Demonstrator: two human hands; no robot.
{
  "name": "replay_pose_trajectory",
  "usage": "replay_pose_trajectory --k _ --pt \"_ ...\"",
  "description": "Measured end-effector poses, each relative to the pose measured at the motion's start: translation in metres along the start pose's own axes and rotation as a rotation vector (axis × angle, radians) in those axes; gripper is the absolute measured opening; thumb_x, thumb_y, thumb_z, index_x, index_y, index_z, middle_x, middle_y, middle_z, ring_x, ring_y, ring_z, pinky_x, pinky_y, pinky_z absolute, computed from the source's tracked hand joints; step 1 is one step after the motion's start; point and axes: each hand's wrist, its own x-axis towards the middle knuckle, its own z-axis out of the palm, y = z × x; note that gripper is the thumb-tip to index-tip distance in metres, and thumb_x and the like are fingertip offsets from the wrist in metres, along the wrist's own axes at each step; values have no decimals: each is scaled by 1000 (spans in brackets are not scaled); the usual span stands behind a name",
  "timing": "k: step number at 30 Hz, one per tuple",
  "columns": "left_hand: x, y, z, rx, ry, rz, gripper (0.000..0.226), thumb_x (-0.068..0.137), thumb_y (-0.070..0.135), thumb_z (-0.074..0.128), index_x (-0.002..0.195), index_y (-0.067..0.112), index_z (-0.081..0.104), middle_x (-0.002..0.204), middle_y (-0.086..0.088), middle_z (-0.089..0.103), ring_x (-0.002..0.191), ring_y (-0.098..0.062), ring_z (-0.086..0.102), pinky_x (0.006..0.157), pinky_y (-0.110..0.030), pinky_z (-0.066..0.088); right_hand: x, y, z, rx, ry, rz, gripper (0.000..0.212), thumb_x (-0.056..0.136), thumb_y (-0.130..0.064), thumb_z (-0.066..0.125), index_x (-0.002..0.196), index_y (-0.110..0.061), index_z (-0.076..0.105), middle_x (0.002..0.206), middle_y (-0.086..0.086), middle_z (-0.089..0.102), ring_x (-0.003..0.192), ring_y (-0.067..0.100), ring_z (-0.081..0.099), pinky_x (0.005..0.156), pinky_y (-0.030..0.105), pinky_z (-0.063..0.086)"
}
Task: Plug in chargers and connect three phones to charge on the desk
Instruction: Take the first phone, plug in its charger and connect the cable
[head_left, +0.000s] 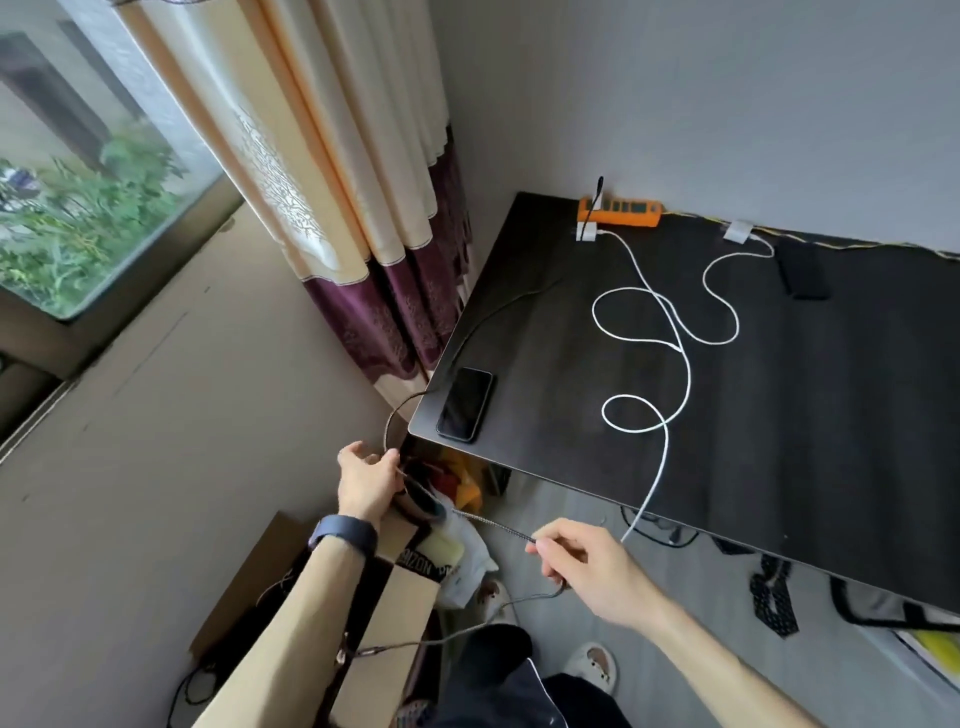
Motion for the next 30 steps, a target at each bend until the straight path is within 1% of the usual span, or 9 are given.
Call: replay_pose_trajectory --k 2,4,6,10,16,21,25,27,30 --pt "-26 -5 6 473 -86 398 69 83 19 58 148 20 36 150 -6 43 132 -25 46 113 -40 37 5 -9 4 -14 23 -50 20 101 -28 54 91 -26 72 74 -12 69 71 2 63 72 21 52" --pt "-56 -5 18 696 -425 735 63 76 18 49 139 25 54 144 3 53 138 -13 38 118 -34 29 11 -20 7 -80 49 -96 22 100 -30 54 84 -30 69 74 -14 69 71 1 63 72 18 49" --pt "-75 -3 27 875 -606 752 39 86 24 48 120 28 67 121 6 69 120 -11 57 103 -31 44 18 -30 7 -124 120 -126 23 98 -31 56 78 -30 68 74 -15 69 73 4 63 72 20 48" --pt "-69 21 21 1127 -380 828 34 98 51 43 97 23 62 98 7 69 96 -17 63 78 -33 51 27 -48 -9 -89 258 -147 16 95 -33 62 83 -28 70 71 -13 72 72 4 66 70 17 48" --pt "-21 62 -37 955 -113 1041 34 98 54 43 95 27 65 99 9 70 96 -20 65 74 -34 52 41 -61 -26 -37 76 -109 37 99 -34 56 70 -15 67 55 -1 60 57 10 54 68 28 44" --pt "51 75 -116 1042 149 767 32 102 46 37 107 27 63 108 0 70 101 -30 64 80 -39 52 48 -66 -24 122 118 -47 36 98 -26 56 63 -17 62 51 1 44 49 14 40 61 30 40" --pt "55 56 -107 1221 -82 773 58 88 35 50 145 32 39 143 0 49 130 -27 46 104 -45 42 58 -89 1 -107 147 -76 29 100 -29 52 77 -19 68 52 -11 41 50 10 36 54 22 35" --pt "27 52 -74 1029 -274 1020 67 82 36 54 147 30 39 145 3 49 134 -22 44 109 -41 39 63 -103 14 -227 151 -115 29 100 -34 52 79 -22 69 52 -15 47 50 3 40 54 17 35" --pt "-13 51 -32 895 -453 1218 39 94 40 51 131 28 56 126 4 63 118 -18 56 100 -35 44 71 -117 23 -346 183 -161 30 98 -38 55 75 -25 68 60 -15 58 55 1 47 57 16 39"
